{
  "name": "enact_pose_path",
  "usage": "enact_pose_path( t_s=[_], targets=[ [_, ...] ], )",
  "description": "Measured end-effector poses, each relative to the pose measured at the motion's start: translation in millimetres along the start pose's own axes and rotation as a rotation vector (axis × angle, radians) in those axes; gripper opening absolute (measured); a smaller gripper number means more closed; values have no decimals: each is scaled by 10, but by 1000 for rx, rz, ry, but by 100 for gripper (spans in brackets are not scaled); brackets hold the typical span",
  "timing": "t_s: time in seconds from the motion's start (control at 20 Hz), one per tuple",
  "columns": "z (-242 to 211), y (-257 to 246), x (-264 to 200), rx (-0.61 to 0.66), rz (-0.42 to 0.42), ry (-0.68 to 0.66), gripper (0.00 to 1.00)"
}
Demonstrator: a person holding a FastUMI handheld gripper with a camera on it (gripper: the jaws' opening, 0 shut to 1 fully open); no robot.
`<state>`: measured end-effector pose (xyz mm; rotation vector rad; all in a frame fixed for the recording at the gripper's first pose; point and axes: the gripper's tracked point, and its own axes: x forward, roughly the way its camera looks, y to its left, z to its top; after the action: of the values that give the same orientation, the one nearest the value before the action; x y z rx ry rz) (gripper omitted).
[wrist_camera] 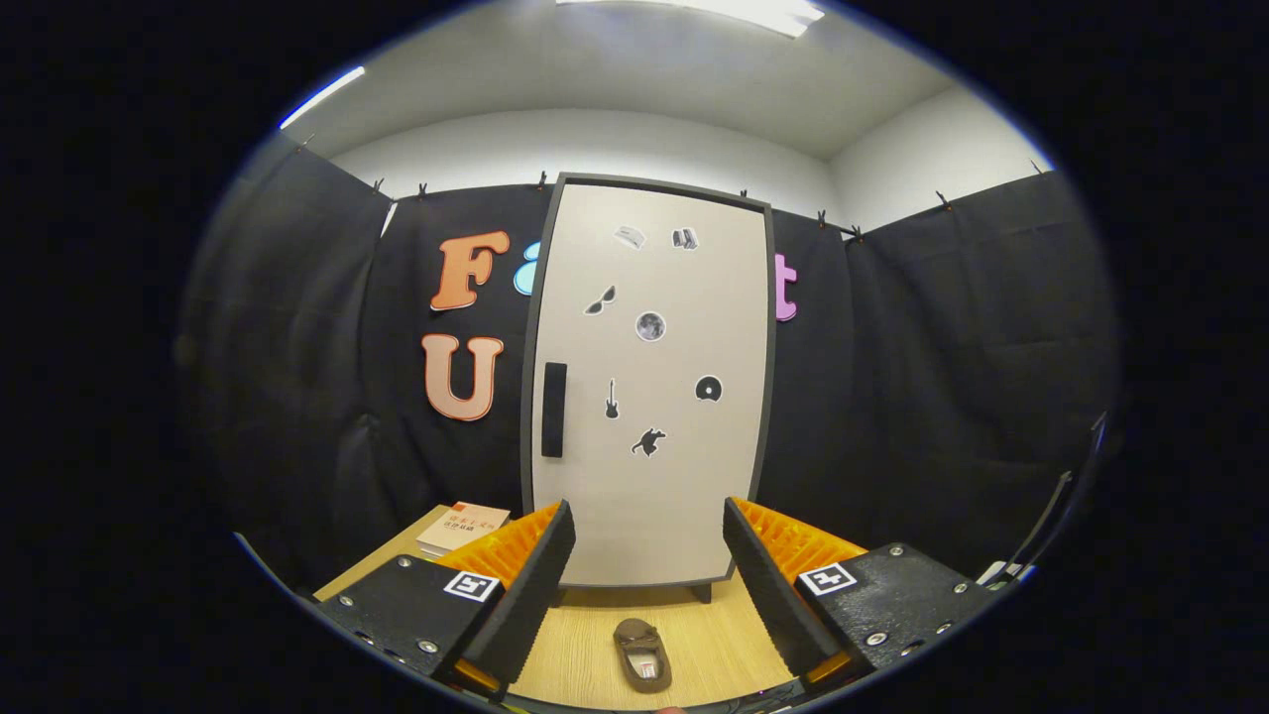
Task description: Open the shoe cabinet door, grab the shoes and put them into the shoe cabinet, then close the shoe cabinet door.
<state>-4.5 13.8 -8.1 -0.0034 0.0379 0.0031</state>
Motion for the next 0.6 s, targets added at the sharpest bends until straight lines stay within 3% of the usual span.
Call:
enact_pose_path(
  t_s=[0.6],
  targets=[
    [36,720,876,17,112,19,94]
  ],
)
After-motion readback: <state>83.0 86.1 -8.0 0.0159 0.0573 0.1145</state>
